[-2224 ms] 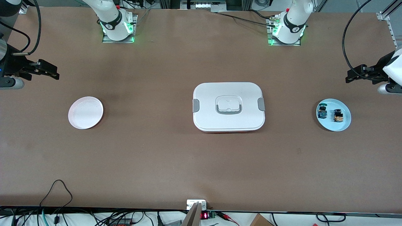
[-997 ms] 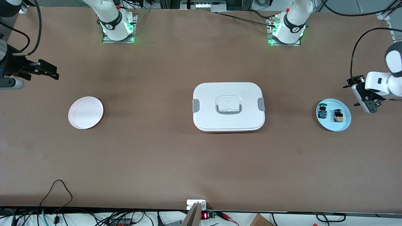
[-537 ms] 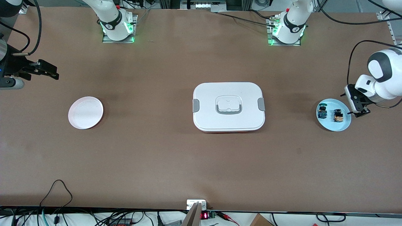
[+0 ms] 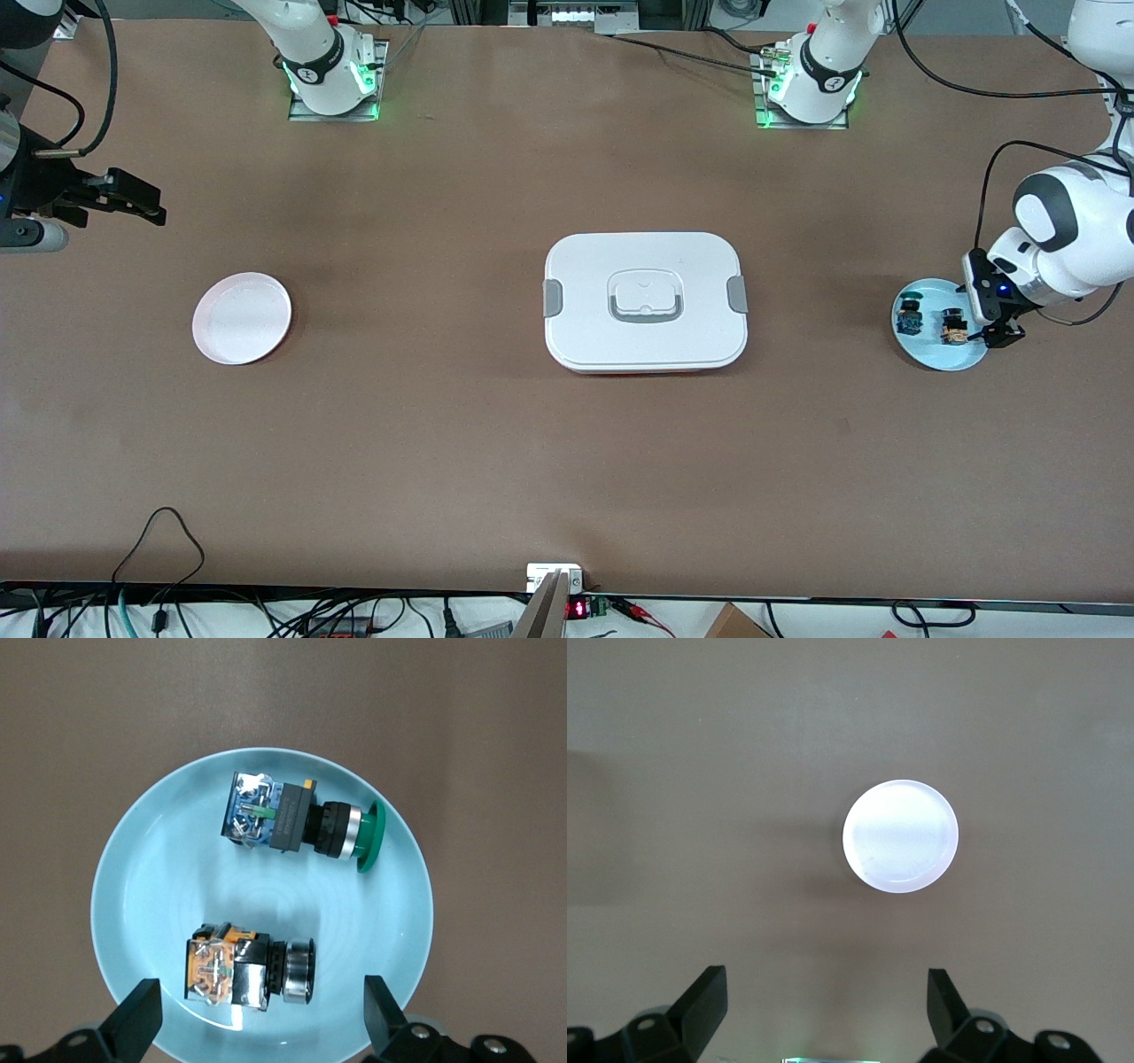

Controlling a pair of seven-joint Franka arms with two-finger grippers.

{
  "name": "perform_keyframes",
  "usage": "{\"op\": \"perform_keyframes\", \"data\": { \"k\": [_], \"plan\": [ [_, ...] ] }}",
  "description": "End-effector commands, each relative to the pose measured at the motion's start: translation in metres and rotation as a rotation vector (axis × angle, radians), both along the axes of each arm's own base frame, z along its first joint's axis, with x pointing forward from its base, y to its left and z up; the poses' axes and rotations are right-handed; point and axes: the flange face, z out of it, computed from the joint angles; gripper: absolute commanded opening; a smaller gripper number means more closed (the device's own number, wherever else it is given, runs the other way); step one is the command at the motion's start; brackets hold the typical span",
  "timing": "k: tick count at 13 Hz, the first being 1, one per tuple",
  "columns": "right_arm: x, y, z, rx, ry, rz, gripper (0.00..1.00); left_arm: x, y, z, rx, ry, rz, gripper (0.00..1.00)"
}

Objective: Transfer orange switch to right arm and place
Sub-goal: 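Move the left gripper down over the orange switch on the blue plate, then close the left gripper on the orange switch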

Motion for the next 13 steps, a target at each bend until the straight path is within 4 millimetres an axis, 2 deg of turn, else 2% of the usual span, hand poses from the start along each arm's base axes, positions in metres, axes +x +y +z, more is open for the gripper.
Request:
{"op": "perform_keyframes", "data": {
  "k": [1,9,13],
  "plan": [
    [-0.002,-0.001,0.002,-0.015,-0.012,-0.012,1.00,0.006,0.003,-0.008,0.009,-0.008,-0.068,1.00],
    [0.000,0.000,0.002,-0.012,-0.026,-0.015,1.00,0.003,0.006,-0.025,-0.005,-0.003,-0.049,1.00],
    [0.000,0.001,0.002,-0.004,-0.026,-0.015,1.00,0.007,0.008,-0.025,-0.002,-0.010,-0.048,1.00]
  ]
}}
